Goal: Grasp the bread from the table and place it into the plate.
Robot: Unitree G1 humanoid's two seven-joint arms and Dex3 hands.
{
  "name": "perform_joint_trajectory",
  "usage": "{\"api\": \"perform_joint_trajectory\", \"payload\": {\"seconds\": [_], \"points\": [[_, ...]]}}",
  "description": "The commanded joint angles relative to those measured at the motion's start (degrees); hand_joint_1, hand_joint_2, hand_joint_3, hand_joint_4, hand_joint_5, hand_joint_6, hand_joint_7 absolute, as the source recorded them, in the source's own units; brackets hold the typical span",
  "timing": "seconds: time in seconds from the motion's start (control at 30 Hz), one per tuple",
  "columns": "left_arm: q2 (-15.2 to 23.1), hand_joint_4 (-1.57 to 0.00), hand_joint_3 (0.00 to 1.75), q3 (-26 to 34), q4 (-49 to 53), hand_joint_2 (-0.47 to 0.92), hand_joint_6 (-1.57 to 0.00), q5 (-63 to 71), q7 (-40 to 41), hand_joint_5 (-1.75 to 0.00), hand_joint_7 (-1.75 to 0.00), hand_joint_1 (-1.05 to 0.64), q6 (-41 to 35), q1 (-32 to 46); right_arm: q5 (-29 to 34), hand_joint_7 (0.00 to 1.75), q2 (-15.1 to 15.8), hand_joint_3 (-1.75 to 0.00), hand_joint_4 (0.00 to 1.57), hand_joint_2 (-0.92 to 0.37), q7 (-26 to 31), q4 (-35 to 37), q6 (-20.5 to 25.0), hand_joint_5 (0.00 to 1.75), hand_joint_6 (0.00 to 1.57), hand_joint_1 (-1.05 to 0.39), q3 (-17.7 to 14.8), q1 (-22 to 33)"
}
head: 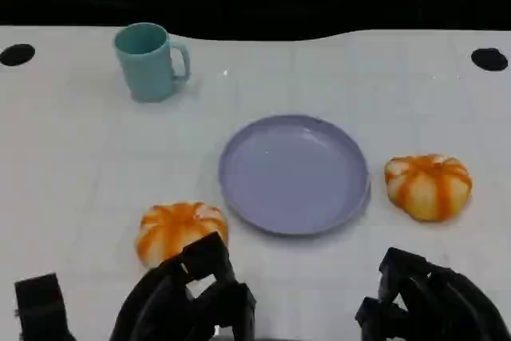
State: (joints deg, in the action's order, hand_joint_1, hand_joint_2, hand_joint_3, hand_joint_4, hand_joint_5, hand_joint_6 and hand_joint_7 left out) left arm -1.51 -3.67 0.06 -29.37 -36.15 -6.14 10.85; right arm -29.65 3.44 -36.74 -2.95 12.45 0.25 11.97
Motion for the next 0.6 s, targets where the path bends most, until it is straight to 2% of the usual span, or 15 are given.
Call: {"api": "perform_joint_trajectory", "payload": {"seconds": [0.03, 0.6], "points": [[0.89, -0.87, 0.24, 0.49, 0.32, 0.92, -0.60, -0.04, -0.66, -1.75, -1.75, -0.62, 0.08, -0.03, -0.12, 1.40, 0.50, -0.23, 0.90, -0.92, 0.10, -0.40, -0.14, 1.60, 0.79, -0.73, -0.28, -0.15], [0.93, -0.86, 0.26, 0.61, -0.06, 0.92, -0.60, 0.14, -0.30, -1.75, -1.75, -0.62, -0.24, 0.00, -0.13, 1.39, 0.42, -0.23, 0.90, -0.92, 0.63, -0.83, 0.23, 1.60, 0.79, -0.73, -0.23, -0.06]]}}
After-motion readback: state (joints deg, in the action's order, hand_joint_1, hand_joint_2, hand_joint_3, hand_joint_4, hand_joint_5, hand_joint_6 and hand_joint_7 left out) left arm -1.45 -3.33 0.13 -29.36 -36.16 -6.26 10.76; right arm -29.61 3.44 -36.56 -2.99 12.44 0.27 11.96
